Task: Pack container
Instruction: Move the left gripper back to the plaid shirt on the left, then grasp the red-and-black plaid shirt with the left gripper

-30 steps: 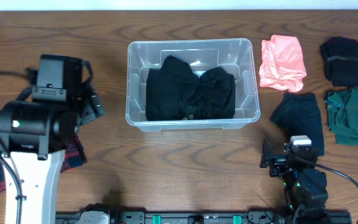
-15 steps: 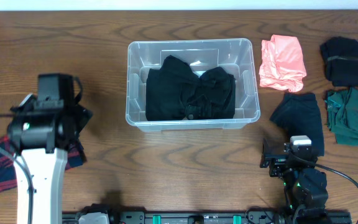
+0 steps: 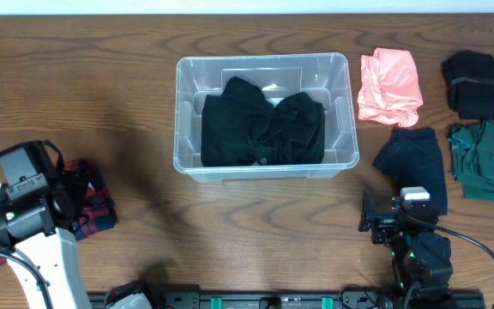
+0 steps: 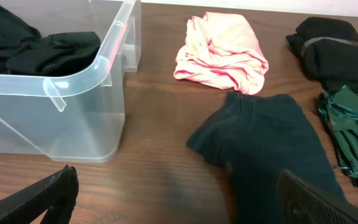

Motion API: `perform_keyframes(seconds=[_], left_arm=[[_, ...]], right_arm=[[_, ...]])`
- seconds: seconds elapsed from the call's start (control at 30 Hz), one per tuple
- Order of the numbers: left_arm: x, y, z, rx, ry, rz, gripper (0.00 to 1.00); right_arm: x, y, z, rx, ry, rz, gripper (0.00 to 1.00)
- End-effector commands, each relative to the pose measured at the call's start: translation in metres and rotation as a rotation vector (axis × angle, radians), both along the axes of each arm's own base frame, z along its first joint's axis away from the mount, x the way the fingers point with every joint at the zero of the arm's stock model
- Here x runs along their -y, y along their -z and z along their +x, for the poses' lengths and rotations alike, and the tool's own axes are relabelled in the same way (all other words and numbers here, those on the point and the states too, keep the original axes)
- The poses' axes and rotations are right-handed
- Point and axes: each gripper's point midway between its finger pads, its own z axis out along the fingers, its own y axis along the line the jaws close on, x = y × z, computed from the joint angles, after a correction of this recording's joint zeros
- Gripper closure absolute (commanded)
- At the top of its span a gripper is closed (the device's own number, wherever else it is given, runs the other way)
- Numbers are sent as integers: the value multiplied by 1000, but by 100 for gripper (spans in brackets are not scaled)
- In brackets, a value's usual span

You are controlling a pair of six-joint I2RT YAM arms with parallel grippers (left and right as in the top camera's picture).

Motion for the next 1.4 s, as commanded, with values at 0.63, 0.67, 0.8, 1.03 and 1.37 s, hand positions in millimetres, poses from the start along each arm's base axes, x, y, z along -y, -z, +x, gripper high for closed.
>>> perform_keyframes(seconds=[0.63,0.67,0.8,1.03,1.37], left_arm=[[-17,75,53,-284,616,-27,2],[-18,80,54,-293,618,-37,2],[-22,101,61,-331,666,-57,2],[-15,111,89,-282,828,-33,2],[-52,94,73,-515,666,207,2]], right_arm=[[2,1,0,-2,11,2,1],[2,1,0,-2,11,2,1],[2,1,0,-2,11,2,1],[2,1,0,-2,11,2,1],[2,1,0,-2,11,1,1]])
